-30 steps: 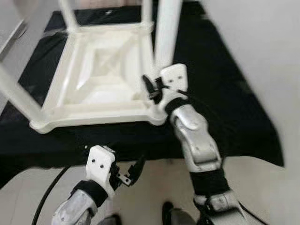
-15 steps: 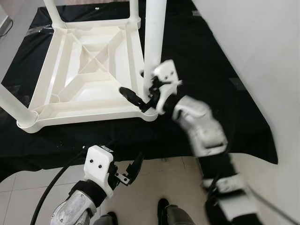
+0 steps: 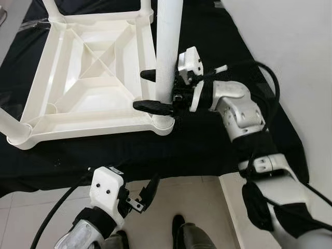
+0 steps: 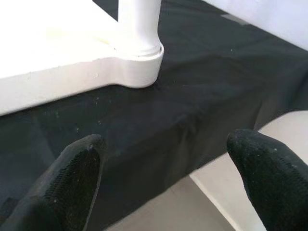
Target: Building children table
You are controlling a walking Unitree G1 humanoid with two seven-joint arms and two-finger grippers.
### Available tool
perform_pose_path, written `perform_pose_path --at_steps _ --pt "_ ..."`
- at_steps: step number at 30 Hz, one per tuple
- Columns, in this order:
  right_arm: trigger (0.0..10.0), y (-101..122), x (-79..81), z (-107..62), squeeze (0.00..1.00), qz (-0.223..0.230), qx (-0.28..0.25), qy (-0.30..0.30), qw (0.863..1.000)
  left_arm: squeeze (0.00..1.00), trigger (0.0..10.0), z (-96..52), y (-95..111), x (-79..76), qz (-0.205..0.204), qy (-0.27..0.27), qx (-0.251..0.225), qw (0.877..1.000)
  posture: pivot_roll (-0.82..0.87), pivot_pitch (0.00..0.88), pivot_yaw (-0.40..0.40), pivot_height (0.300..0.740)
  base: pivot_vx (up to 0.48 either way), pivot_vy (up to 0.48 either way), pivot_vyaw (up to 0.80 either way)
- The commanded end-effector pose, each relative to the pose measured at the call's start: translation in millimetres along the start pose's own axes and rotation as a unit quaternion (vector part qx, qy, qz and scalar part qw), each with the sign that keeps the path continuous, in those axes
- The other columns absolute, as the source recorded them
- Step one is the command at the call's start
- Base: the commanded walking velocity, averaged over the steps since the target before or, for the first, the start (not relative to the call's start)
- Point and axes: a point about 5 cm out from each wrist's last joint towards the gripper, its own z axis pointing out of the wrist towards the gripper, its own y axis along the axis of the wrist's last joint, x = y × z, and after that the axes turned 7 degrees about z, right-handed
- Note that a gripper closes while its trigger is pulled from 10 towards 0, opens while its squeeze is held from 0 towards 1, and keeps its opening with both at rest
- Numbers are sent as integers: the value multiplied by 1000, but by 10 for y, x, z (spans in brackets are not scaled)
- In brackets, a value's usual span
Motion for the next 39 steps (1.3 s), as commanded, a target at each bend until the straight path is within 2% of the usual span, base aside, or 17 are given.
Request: perform_pose_path --at_steps 1,12,16,21,22,23,24,25,26,27,28,29,30,31,36,37,39 --pt "0 15 18 4 0 3 -5 60 998 0 10000 -80 1 -26 2 -4 16 1000 170 371 -34 740 0 0 0" --pt "0 72 -25 -121 0 -4 -5 69 998 0 10000 -125 16 -33 -1 -4 21 1000 165 377 -25 740 0 0 0" --pt "0 22 -30 -231 0 -26 6 16 1000 0 10000 -103 3 -32 -3 -5 22 1000 129 362 -39 740 0 0 0" --pt "0 -177 96 -363 0 -4 24 -100 995 0 10000 -70 -8 -28 -5 -4 18 1000 105 352 -53 740 0 0 0" --pt "0 -425 255 -294 0 28 64 -184 980 0 10000 -58 -10 -24 -5 -4 16 1000 96 343 -54 740 0 0 0" --pt "0 -655 414 -226 0 70 98 -282 952 0 10000 -48 -10 -21 -5 -4 15 1000 95 340 -55 740 0 0 0" --pt "0 -655 414 -226 0 70 98 -282 952 0 10000 -48 -10 -21 -5 -4 15 1000 95 340 -55 740 0 0 0" --pt "0 -881 618 -178 0 98 129 -395 904 0 10000 -19 -13 -10 -5 -5 12 1000 81 337 -47 740 0 0 0" --pt "0 -881 618 -178 0 98 129 -395 904 0 10000 -19 -13 -10 -5 -5 12 1000 81 337 -47 740 0 0 0" --pt "0 -1008 814 -98 0 118 140 -455 871 0 10000 13 -18 -5 -5 -8 10 1000 75 331 -43 740 0 0 0" --pt "0 -1014 907 78 0 123 128 -478 861 0 10000 47 -26 1 -5 -12 7 1000 71 314 -43 740 0 0 0" --pt "0 -1014 907 78 0 123 128 -478 861 0 10000 47 -26 1 -5 -12 7 1000 71 314 -43 740 0 0 0" --pt "0 -954 914 326 0 115 99 -480 864 0 10000 97 -42 9 -5 -17 3 1000 59 299 -43 740 0 0 0" --pt "0 -931 879 391 0 111 91 -480 865 0 10000 111 -46 11 -4 -17 2 1000 59 299 -43 740 0 0 0" --pt "0 -865 717 501 0 105 72 -477 869 0 10000 170 -61 16 -2 -15 -3 1000 72 273 -65 740 0 0 0" --pt "10000 -829 701 490 0 107 70 -483 866 0 10000 179 -62 27 2 -8 -4 1000 78 268 -69 740 0 0 0" --pt "10000 -805 703 477 0 109 70 -488 863 0 10000 181 -63 35 5 -3 -5 1000 78 268 -69 740 0 0 0"
